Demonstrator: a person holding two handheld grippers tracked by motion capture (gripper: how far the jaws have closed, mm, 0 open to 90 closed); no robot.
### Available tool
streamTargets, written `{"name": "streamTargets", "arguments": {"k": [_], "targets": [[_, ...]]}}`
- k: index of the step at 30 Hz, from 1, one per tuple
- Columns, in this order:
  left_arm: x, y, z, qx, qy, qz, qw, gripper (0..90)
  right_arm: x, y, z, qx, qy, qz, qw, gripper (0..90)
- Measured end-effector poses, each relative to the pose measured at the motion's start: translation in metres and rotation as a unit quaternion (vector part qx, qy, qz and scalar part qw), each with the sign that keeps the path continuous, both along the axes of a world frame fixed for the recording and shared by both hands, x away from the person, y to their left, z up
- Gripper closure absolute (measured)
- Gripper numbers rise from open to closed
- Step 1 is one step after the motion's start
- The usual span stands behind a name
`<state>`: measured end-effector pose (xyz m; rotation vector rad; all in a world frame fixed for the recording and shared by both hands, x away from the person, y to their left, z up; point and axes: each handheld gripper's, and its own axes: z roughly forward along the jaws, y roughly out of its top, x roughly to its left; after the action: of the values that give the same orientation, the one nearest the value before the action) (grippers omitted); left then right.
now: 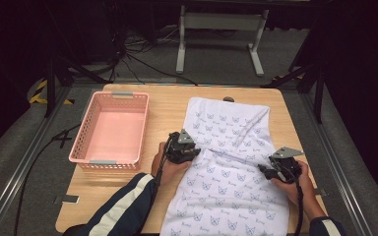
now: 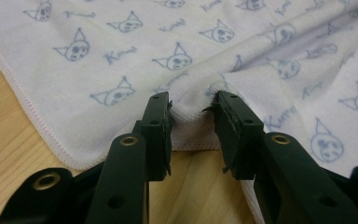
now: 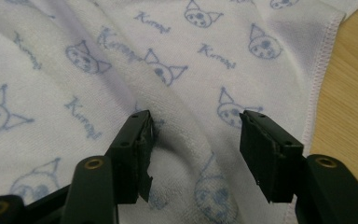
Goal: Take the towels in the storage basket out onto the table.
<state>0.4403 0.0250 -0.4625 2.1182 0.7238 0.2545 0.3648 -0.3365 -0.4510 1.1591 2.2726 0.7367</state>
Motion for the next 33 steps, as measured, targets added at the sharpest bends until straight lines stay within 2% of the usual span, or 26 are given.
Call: {"name": "streamTargets", "arguments": {"k": [2, 3, 6, 11, 12, 15, 16, 19, 20, 21, 22, 23, 24, 25, 26, 27, 28, 30, 31, 32, 33], "targets": [[0.003, -0.004, -0.003, 0.034, 0.005, 0.006, 0.9994, 68.3, -0.002, -0.002, 0.001, -0.001, 0.004, -0.003, 1.0000, 43.7], [0.003, -0.007, -0.006, 0.049, -0.009, -0.001, 0.9987, 69.1, -0.003, -0.003, 0.001, -0.002, 0.003, -0.006, 1.0000, 43.3], [0.003, -0.009, -0.003, 0.080, -0.024, 0.001, 0.9965, 71.8, -0.005, -0.007, 0.002, -0.010, 0.006, -0.012, 0.9999, 41.9], [0.004, -0.007, -0.003, 0.094, -0.031, 0.001, 0.9951, 76.3, -0.009, -0.018, 0.004, -0.021, 0.005, -0.039, 0.9990, 41.2], [0.003, -0.007, -0.001, 0.110, -0.039, 0.001, 0.9932, 76.6, -0.008, -0.026, 0.004, -0.019, 0.006, -0.055, 0.9983, 40.9], [0.004, -0.004, -0.001, 0.113, -0.038, 0.000, 0.9929, 78.3, -0.006, -0.032, 0.004, -0.020, 0.003, -0.071, 0.9973, 40.8], [0.005, -0.003, 0.000, 0.119, -0.041, 0.004, 0.9920, 78.5, -0.004, -0.034, 0.004, -0.019, 0.001, -0.075, 0.9970, 40.9], [0.006, 0.000, 0.000, 0.114, -0.035, 0.005, 0.9929, 80.0, 0.004, -0.033, 0.004, -0.035, -0.009, -0.084, 0.9958, 41.3], [0.008, -0.001, 0.000, 0.119, -0.041, 0.006, 0.9920, 80.4, 0.007, -0.032, 0.004, -0.041, -0.013, -0.087, 0.9953, 41.3], [0.011, -0.001, 0.001, 0.117, -0.039, 0.009, 0.9924, 80.6, 0.012, -0.032, 0.003, -0.040, -0.016, -0.091, 0.9949, 41.5], [0.014, 0.000, 0.001, 0.112, -0.028, 0.014, 0.9933, 80.7, 0.016, -0.032, 0.003, -0.042, -0.018, -0.089, 0.9950, 41.1], [0.019, -0.001, 0.001, 0.114, -0.031, 0.021, 0.9928, 80.8, 0.020, -0.032, 0.003, -0.048, -0.025, -0.089, 0.9945, 40.5], [0.024, -0.002, 0.003, 0.140, -0.048, 0.036, 0.9883, 80.8, 0.025, -0.032, 0.003, -0.047, -0.024, -0.094, 0.9942, 40.5], [0.029, -0.002, 0.003, 0.142, -0.039, 0.046, 0.9880, 79.4, 0.031, -0.032, 0.003, -0.044, -0.021, -0.097, 0.9940, 40.3], [0.033, -0.001, 0.003, 0.127, -0.036, 0.052, 0.9899, 76.4, 0.036, -0.032, 0.003, -0.049, -0.023, -0.097, 0.9938, 39.9], [0.037, 0.002, 0.004, 0.117, -0.027, 0.065, 0.9907, 71.3, 0.039, -0.032, 0.003, -0.049, -0.025, -0.101, 0.9934, 39.4], [0.037, 0.003, 0.006, 0.100, -0.017, 0.066, 0.9926, 70.6, 0.042, -0.031, 0.003, -0.051, -0.027, -0.104, 0.9929, 39.4], [0.030, 0.007, 0.010, 0.092, -0.017, 0.060, 0.9938, 70.9, 0.042, -0.031, 0.004, -0.049, -0.021, -0.107, 0.9928, 40.3], [0.024, 0.009, 0.012, 0.087, -0.013, 0.052, 0.9948, 69.9, 0.041, -0.031, 0.004, -0.051, -0.022, -0.107, 0.9928, 40.5], [0.016, 0.013, 0.014, 0.066, 0.004, 0.034, 0.9972, 69.2, 0.039, -0.032, 0.004, -0.052, -0.019, -0.109, 0.9925, 40.9], [0.008, 0.016, 0.016, 0.063, 0.010, 0.020, 0.9978, 67.4, 0.038, -0.033, 0.005, -0.051, -0.017, -0.112, 0.9923, 41.7]]}}
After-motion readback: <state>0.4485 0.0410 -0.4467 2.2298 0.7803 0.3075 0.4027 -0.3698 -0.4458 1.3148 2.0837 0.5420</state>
